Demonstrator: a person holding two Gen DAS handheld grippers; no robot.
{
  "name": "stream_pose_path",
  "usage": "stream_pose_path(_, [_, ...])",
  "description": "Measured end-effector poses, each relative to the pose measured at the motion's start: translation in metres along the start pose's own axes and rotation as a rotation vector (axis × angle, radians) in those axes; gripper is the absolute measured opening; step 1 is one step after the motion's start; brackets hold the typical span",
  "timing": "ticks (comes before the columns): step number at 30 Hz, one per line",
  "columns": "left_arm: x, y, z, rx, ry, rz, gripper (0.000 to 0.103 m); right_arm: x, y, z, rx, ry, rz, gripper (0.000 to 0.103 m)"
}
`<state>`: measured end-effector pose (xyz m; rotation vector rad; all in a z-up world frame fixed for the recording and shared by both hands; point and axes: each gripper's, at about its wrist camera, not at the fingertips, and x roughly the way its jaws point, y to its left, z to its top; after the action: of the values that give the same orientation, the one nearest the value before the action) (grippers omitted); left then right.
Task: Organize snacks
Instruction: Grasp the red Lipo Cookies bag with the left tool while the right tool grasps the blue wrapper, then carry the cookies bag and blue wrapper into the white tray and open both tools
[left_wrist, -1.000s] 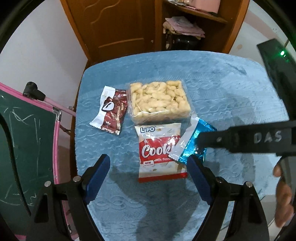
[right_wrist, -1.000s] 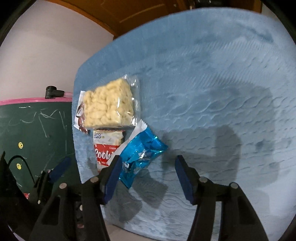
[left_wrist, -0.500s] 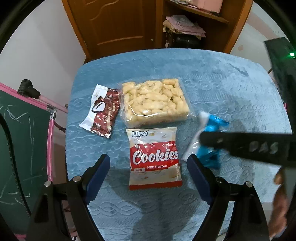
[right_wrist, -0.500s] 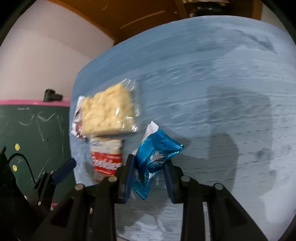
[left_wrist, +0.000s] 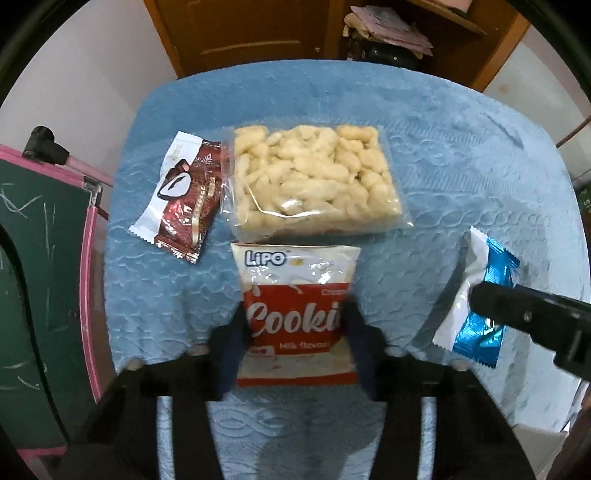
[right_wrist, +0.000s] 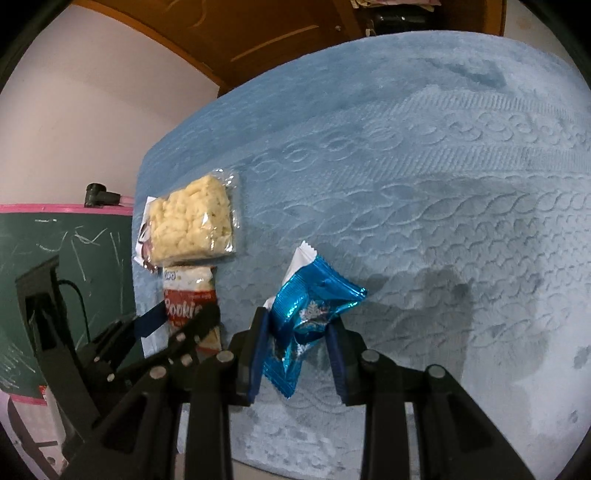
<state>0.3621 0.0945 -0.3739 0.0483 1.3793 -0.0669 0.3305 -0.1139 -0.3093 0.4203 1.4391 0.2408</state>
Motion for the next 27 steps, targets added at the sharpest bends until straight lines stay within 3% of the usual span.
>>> stream_pose_path(5, [-0.021, -0.007, -0.005, -0.003, -0.027, 0.039, 0.044, -0.016, 0.010, -0.009, -0.030, -0.024, 0.005, 0.031])
stream_pose_path(11, [-0.087, -0.006, -0.019, -0.008, -0.104, -0.022, 0.044, -0.055, 0.025, -0.029, -0.093, -0.087, -0.010, 0.031])
stream_pose_path(19, [-0.180, -0.016, -0.080, 0.061, -0.205, -0.079, 0.044, -0.121, 0.042, -0.082, -0.158, -0.161, -0.002, 0.031])
stream_pose_path(27, [-0.231, -0.015, -0.152, 0.045, -0.241, -0.151, 0.044, -0.169, 0.060, -0.156, -0.260, -0.215, -0.022, 0.031])
